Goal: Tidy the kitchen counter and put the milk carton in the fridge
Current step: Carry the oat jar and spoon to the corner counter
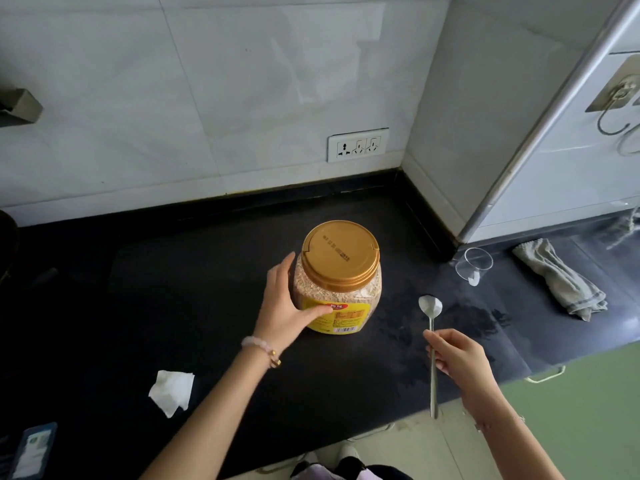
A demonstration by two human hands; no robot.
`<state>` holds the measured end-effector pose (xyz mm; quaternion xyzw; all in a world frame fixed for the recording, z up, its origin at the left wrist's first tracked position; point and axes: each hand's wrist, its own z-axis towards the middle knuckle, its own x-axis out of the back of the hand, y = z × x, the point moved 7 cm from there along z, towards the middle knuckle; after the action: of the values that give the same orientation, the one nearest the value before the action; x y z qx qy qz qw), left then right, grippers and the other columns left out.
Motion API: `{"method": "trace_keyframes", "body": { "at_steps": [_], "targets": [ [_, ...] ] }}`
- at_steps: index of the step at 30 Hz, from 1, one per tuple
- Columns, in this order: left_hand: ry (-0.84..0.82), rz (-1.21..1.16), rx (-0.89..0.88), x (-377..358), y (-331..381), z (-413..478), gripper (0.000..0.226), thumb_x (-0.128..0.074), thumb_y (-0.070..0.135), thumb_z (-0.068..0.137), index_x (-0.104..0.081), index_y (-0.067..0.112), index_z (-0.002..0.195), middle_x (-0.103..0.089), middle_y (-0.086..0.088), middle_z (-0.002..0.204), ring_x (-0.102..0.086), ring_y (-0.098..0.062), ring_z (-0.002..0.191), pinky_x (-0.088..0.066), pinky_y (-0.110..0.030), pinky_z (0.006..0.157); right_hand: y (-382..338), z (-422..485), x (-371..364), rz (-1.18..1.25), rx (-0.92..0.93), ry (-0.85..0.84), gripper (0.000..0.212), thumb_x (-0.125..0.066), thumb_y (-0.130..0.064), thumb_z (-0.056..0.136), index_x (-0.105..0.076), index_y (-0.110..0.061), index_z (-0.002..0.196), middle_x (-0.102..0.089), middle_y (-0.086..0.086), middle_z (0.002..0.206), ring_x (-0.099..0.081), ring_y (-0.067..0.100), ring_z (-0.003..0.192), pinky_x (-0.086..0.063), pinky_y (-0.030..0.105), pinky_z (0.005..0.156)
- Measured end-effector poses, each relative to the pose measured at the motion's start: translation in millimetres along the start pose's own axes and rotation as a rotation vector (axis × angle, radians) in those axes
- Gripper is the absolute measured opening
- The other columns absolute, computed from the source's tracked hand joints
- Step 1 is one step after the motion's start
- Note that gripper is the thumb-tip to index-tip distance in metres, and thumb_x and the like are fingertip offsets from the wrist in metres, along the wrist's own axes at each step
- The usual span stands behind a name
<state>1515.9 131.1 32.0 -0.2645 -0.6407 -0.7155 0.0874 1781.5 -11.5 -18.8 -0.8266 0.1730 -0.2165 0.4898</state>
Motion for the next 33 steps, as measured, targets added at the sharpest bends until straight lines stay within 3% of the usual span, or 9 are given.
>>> {"method": "trace_keyframes", "body": {
  "at_steps": [5,9,15,18,21,23,27,33],
  "targets": [
    [-0.389,0.092,-0.042,-5.7,15.1,34.4,0.108,-0.086,0.025,0.056,-0.016,0.032,0.137,-0.02,0.003,0.145,-0.024,-0.006,0.128,-0.026,-0.035,0.11,3.3,-8.9,-1.3,0.002,-0.004,0.002,0.016,-0.066,-0.017,0.084,-0.064,-0.007,0.071,-0.058,0.004,0.062,-0.049,0.013,0.057,-0.043,0.023,0.059],
    [-0.472,0.077,-0.02,-9.9,12.7,40.3,0.11,-0.087,0.024,0.055,-0.014,0.032,0.137,-0.024,0.001,0.144,-0.029,-0.009,0.128,-0.028,-0.033,0.108,7.2,-14.1,0.2,-0.003,-0.02,0.023,0.017,-0.067,-0.018,0.084,-0.064,-0.007,0.071,-0.059,0.003,0.062,-0.05,0.013,0.057,-0.044,0.023,0.06],
    [-0.258,0.021,-0.1,-13.7,15.7,16.6,0.108,-0.089,0.029,0.049,-0.013,0.045,0.125,-0.023,0.014,0.123,-0.03,-0.006,0.124,-0.032,-0.028,0.105,5.7,-20.4,-4.0,0.016,-0.026,0.032,0.016,-0.066,-0.017,0.085,-0.064,-0.004,0.074,-0.059,0.005,0.065,-0.051,0.014,0.06,-0.044,0.023,0.061],
    [-0.125,0.01,-0.142,-19.9,12.2,1.1,0.11,-0.089,0.03,0.046,-0.023,0.026,0.133,-0.026,0.009,0.125,-0.031,0.011,0.115,-0.034,-0.011,0.099,5.4,-22.7,-7.6,0.017,-0.017,0.029,0.018,-0.065,-0.017,0.085,-0.064,0.0,0.079,-0.058,0.005,0.065,-0.05,0.013,0.059,-0.044,0.023,0.06],
    [-0.037,-0.014,-0.149,-21.8,11.8,-10.4,0.114,-0.09,0.031,0.043,-0.025,0.023,0.137,-0.029,0.005,0.128,-0.025,0.022,0.114,-0.03,0.006,0.09,3.1,-25.3,-10.4,0.024,-0.006,0.023,0.017,-0.065,-0.017,0.085,-0.064,-0.003,0.075,-0.058,0.004,0.062,-0.05,0.011,0.056,-0.044,0.021,0.059],
    [0.021,-0.019,-0.137,-18.5,13.9,-19.9,0.114,-0.09,0.032,0.042,-0.026,0.025,0.136,-0.029,0.004,0.129,-0.029,0.016,0.116,-0.032,0.002,0.091,1.7,-26.1,-10.6,0.024,-0.001,0.013,0.017,-0.065,-0.017,0.085,-0.063,-0.006,0.071,-0.058,0.003,0.061,-0.049,0.01,0.054,-0.042,0.02,0.057],
    [0.163,0.003,-0.065,-1.0,18.9,-50.9,0.115,-0.088,0.042,0.037,-0.028,0.026,0.134,-0.029,0.005,0.124,-0.036,-0.009,0.12,-0.038,-0.026,0.096,-5.1,-29.0,-4.0,0.034,0.028,-0.041,0.017,-0.065,-0.019,0.085,-0.065,-0.008,0.073,-0.059,0.002,0.063,-0.051,0.01,0.057,-0.043,0.021,0.059],
    [0.352,0.037,0.119,24.5,21.4,-125.0,0.114,-0.078,0.058,0.031,-0.03,0.032,0.131,-0.028,0.01,0.117,-0.038,-0.017,0.12,-0.041,-0.034,0.095,-7.6,-27.7,5.7,0.02,0.054,-0.204,0.017,-0.064,-0.017,0.086,-0.063,-0.005,0.073,-0.058,0.006,0.065,-0.051,0.013,0.059,-0.042,0.022,0.059]
  ]
}}
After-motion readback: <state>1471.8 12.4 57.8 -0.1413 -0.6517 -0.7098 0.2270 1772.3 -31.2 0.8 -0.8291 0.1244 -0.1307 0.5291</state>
